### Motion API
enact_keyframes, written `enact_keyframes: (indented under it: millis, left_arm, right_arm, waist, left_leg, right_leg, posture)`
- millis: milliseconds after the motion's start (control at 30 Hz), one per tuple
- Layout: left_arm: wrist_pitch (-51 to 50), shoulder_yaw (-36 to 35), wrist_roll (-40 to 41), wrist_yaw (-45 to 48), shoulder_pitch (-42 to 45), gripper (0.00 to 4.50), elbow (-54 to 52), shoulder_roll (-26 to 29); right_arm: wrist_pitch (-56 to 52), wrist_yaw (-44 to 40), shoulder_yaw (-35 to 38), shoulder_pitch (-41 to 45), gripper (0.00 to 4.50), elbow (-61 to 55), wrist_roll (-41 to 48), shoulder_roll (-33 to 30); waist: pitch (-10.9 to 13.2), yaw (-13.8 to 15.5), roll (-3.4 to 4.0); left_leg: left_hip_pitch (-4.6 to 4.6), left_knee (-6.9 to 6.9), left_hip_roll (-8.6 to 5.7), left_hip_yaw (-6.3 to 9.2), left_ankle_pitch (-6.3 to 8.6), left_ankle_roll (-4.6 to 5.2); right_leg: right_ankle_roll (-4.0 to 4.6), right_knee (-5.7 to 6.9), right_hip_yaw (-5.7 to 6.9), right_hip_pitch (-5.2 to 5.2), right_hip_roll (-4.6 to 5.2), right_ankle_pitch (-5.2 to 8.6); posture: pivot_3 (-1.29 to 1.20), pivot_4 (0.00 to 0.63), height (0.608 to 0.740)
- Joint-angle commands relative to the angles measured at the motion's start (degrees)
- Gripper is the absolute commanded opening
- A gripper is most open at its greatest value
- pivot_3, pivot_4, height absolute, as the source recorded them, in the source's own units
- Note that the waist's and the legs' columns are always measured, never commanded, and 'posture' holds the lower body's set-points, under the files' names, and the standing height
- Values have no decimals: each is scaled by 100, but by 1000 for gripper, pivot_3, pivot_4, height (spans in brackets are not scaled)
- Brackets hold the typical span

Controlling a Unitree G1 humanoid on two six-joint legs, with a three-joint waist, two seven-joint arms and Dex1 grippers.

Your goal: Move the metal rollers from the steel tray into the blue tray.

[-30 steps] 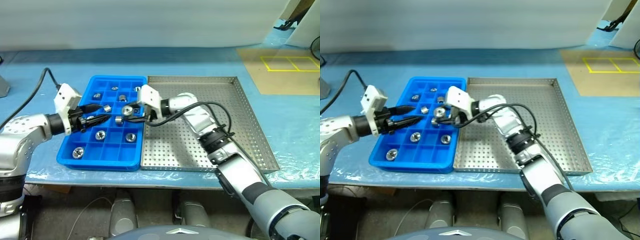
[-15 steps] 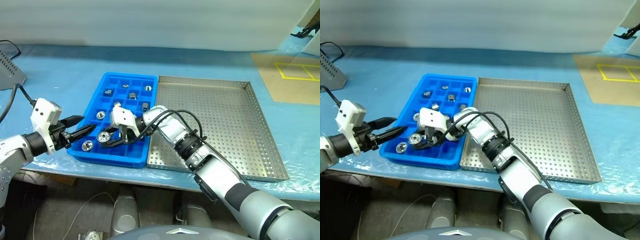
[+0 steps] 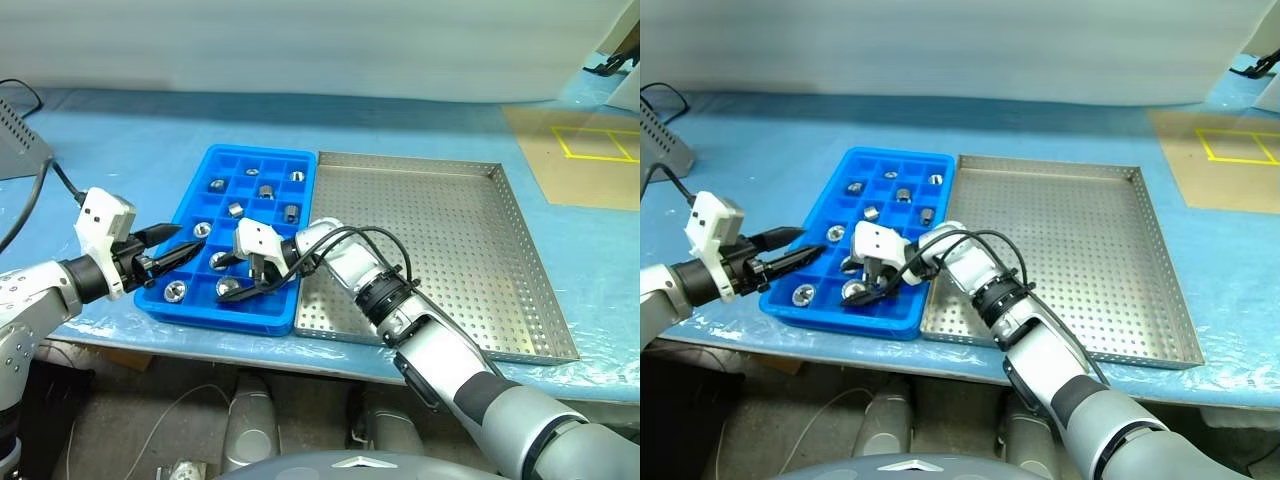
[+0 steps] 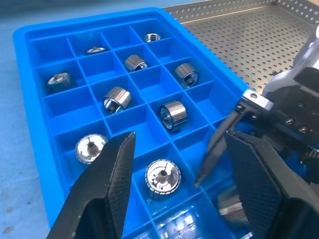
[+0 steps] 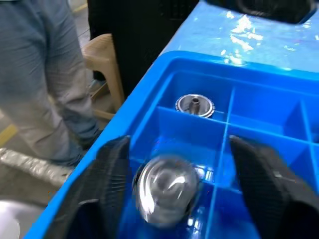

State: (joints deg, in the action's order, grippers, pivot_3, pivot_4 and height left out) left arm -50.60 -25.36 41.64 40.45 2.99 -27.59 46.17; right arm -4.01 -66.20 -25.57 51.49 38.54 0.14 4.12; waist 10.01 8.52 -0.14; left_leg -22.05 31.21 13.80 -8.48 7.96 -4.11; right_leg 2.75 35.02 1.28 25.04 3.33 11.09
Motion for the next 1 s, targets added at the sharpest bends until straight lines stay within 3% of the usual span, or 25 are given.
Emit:
enact_keyframes:
  millis: [33,267,400,667,833,1000]
  left_arm:
    - [98,134,33,28,160,3021,-28,67]
    - [338,773,-118,249,776,3021,458,25]
    - [666,1393,-377,573,1412,3021,1061,-74]
    - [1325,2527,-945,1326,2653,3021,2372,-687]
    - [1740,3158,-1425,1453,2835,3021,3018,-1345]
    - [2210,3107,-1786,947,2737,3021,3460,-1987]
  right_arm:
    - [-23,223,435,229,3367,-81,166,-123]
    - [-729,80,932,-164,3367,-1585,501,-1106]
    - [-1131,-74,1189,-809,3367,-2748,513,-2330]
    - [-2026,863,2190,-2090,3367,-4043,614,-3602]
    - [-2444,2072,3046,-3094,3367,-4618,616,-3514]
    - [-2378,3368,3457,-3442,3367,-4450,545,-2916]
  waist:
    - [0,-1,0]
    - [-1,13,-2]
    - [-2,-2,-2]
    - [-2,-283,0]
    - [-7,-489,4]
    - [-7,-773,4]
  left_leg:
    - [0,0,0,0,0,0]
    - [1,9,-3,-1,-3,-4]
    - [6,7,-3,-1,-8,-11]
    - [15,11,-6,-9,-23,-34]
    - [22,12,-13,-20,-21,-30]
    - [28,16,-12,-27,-20,-27]
  right_leg:
    - [0,0,0,0,0,0]
    - [-2,10,-3,-5,1,-1]
    - [-3,10,-6,-7,-2,-1]
    - [-6,13,-24,-8,-8,-3]
    - [-7,6,-42,-11,-10,-4]
    - [-18,2,-60,-6,-21,-10]
  posture:
    - [235,150,740]
    - [157,150,740]
    - [37,150,740]
    - [-138,150,740]
    - [-244,150,740]
    - [-257,150,740]
